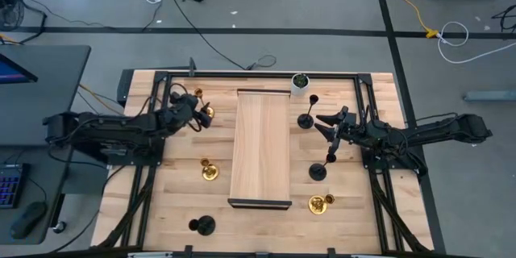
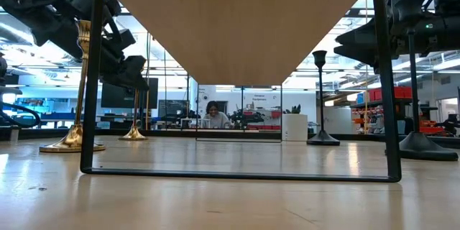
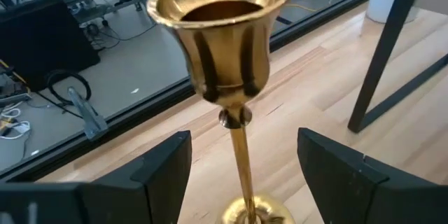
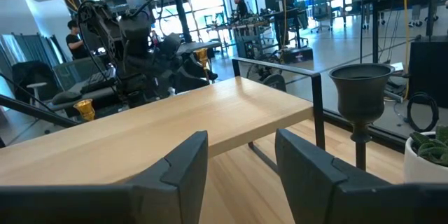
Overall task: Pick & Place candle stick holders
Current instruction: Put the top gold candle holder on the shelf
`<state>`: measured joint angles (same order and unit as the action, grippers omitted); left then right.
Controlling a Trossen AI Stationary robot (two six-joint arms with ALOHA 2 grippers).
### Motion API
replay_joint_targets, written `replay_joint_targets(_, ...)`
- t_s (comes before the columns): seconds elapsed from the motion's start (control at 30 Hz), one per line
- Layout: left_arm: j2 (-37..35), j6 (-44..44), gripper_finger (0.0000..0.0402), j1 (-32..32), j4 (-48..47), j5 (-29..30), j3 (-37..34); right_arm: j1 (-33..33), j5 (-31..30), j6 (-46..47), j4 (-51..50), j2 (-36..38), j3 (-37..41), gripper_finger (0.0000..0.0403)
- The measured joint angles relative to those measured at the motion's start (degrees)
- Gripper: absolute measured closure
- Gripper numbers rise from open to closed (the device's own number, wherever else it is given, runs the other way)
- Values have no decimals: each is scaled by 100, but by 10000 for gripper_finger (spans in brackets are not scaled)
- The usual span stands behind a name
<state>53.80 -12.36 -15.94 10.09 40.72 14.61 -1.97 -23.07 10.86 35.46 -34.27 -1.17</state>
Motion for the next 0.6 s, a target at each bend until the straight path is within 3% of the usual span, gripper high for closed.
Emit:
replay_joint_targets(0.27,175,131,196,0,440,19,0,-1,0,0,0,-1,1,234)
replay_joint_targets(0.6,175,143,314,-2,434,0,0,0,0,0,0,-1,1,234)
